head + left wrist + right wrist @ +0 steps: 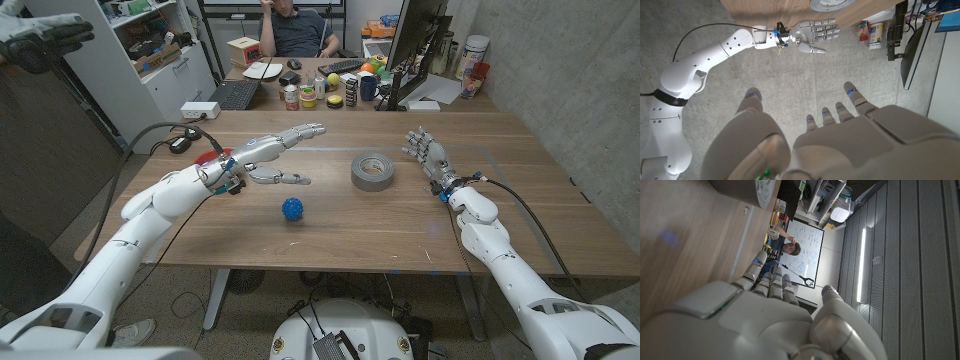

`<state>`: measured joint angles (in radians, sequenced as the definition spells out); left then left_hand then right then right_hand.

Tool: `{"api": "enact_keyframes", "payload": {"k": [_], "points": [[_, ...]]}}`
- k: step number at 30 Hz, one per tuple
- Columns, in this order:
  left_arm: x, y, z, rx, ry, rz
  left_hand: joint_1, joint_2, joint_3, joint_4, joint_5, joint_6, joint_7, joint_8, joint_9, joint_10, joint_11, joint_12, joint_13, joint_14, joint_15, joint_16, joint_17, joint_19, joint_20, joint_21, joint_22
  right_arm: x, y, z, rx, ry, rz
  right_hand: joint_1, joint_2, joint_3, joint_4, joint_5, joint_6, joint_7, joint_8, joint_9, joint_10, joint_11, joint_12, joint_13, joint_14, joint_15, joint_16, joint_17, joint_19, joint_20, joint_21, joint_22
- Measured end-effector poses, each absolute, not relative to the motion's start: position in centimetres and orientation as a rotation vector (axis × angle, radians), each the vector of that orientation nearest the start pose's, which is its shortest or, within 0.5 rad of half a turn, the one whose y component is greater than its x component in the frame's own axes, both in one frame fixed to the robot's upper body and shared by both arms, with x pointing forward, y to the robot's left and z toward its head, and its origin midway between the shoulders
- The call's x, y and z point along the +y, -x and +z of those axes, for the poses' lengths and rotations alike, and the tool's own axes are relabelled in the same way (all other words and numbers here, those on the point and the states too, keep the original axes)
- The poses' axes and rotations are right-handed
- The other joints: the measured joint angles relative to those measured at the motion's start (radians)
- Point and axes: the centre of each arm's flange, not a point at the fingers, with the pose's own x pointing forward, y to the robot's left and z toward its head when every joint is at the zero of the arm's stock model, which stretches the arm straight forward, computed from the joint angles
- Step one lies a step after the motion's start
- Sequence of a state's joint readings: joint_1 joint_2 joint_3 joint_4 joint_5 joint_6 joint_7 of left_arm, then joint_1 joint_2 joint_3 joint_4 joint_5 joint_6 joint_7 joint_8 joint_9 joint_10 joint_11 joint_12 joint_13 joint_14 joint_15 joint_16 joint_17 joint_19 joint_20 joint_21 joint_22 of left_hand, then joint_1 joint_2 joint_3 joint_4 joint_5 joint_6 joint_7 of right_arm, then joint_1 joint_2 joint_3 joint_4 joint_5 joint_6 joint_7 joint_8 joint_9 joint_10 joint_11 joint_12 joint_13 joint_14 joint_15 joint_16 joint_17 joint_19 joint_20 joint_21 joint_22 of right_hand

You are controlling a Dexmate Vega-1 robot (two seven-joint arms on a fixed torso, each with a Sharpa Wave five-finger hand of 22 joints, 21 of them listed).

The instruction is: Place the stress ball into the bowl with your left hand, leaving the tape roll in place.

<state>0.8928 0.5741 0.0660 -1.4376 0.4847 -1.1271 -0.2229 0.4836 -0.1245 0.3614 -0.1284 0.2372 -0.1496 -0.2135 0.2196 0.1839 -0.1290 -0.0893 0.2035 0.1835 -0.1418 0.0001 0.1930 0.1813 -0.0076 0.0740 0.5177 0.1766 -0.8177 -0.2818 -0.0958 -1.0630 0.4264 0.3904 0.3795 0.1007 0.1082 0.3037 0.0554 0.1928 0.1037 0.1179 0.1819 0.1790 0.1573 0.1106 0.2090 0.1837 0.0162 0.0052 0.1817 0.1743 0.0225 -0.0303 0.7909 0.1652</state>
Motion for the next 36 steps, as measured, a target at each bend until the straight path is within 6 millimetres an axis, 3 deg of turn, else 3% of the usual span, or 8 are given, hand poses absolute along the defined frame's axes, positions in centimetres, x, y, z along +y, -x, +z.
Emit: {"api": "enact_keyframes", "payload": {"k": [21, 22, 36], "points": [[24.4, -52.1, 1.8, -1.267, -1.477, -0.454, 0.058, -0.024, -0.01, -0.026, 0.008, 0.016, 0.001, 0.0, 0.0, 0.0, 0.0, 0.0, 0.0, 0.005, -0.005, 0.0, 0.0, 0.007, 0.014, -0.011, 0.0, -30.8, -67.0, -5.4, -0.644, -0.019, 0.301, 0.0, 0.0, 0.0, 0.0, 0.0, 0.0, 0.0, 0.0, 0.0, 0.005, -0.005, 0.0, 0.0, 0.0, 0.0, 0.0, 0.0, 0.0, 0.0, -0.011, 0.0], [23.9, -52.0, 1.1, -1.256, -1.523, -0.503, 0.059, -0.025, -0.01, -0.026, 0.008, 0.016, 0.001, 0.0, 0.0, 0.0, 0.0, 0.0, 0.0, 0.005, -0.005, 0.0, 0.0, 0.007, 0.014, -0.011, 0.0, -30.7, -66.9, -5.4, -0.649, -0.017, 0.305, 0.0, 0.0, 0.0, 0.0, 0.0, 0.0, 0.0, 0.0, 0.0, 0.005, -0.005, 0.0, 0.0, 0.0, 0.0, 0.0, 0.0, 0.0, 0.0, -0.011, 0.0], [23.6, -52.6, 0.1, -1.191, -1.605, -0.54, 0.098, -0.026, -0.014, -0.03, 0.023, 0.016, 0.001, 0.0, 0.0, 0.005, -0.005, -0.004, 0.0, -0.002, -0.005, -0.006, 0.0, 0.005, 0.027, -0.026, 0.0, -30.5, -66.8, -5.4, -0.65, -0.015, 0.308, 0.0, 0.0, 0.0, 0.0, 0.0, 0.0, 0.0, 0.0, 0.0, 0.005, -0.005, 0.0, 0.0, 0.005, 0.005, 0.0, 0.0, 0.0, 0.0, -0.015, 0.0]]}}
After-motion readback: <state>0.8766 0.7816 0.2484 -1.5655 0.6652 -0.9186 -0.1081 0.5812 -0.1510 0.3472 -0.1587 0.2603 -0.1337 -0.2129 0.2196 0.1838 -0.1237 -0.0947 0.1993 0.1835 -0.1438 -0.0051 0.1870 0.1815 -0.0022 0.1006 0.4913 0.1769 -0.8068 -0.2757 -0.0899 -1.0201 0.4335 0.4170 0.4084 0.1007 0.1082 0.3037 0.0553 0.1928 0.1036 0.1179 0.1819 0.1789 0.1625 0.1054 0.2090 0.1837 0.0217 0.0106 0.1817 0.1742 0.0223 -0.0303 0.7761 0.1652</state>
